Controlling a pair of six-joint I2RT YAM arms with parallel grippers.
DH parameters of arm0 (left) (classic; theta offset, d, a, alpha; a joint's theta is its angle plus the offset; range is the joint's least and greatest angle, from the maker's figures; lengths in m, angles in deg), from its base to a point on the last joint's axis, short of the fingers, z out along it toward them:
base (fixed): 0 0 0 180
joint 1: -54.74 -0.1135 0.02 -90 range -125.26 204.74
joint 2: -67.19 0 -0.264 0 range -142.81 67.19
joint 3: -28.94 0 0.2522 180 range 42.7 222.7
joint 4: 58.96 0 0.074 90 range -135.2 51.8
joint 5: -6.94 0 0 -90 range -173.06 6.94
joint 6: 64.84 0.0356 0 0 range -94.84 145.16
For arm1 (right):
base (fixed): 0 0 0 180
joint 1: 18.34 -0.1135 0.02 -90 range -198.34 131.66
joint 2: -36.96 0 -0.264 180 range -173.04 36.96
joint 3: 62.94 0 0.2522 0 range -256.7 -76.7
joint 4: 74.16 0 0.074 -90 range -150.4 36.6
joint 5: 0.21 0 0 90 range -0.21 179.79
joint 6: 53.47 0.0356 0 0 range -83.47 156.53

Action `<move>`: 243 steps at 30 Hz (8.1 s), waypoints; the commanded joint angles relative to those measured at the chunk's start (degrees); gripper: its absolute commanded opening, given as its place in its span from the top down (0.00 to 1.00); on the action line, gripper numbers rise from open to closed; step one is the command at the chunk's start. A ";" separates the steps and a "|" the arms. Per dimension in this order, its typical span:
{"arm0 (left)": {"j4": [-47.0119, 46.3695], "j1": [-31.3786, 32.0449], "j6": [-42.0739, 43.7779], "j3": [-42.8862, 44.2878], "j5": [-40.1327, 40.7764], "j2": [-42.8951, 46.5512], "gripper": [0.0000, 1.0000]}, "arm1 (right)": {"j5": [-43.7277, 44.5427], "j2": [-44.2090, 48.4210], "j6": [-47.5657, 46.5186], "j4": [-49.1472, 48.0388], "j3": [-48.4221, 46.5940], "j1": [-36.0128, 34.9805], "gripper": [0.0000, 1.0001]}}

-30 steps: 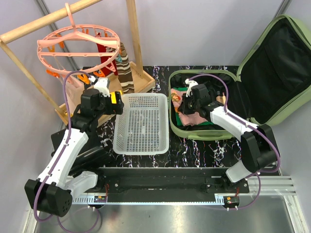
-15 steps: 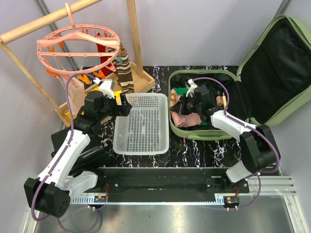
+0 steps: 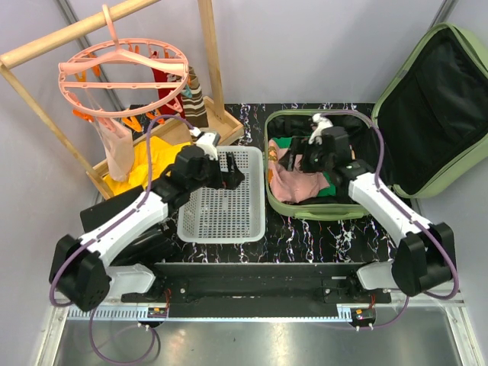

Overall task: Open, take out, and arrange the luggage
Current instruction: Pick up the object with the right arm, then place the object in the container

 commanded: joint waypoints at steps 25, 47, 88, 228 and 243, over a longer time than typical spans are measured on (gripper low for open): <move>-2.05 2.64 -1.74 4.08 1.41 -6.07 0.01 | -20.97 -12.00 -17.20 -3.86 -4.05 21.98 0.00; -0.64 2.64 -1.83 2.33 3.08 -4.92 0.01 | -31.87 -20.79 -13.60 -5.80 -6.51 21.98 0.39; 11.39 -19.33 0.01 6.36 -13.98 21.88 0.01 | -0.43 10.50 13.20 -0.42 -15.32 -13.06 1.00; 14.48 -15.20 17.68 2.50 6.94 16.61 0.01 | 1.17 -26.76 -1.20 32.44 -37.27 -29.18 0.60; 14.83 -14.68 18.03 2.50 7.74 16.08 0.01 | 12.59 -33.36 -1.99 36.56 -31.38 -28.39 0.70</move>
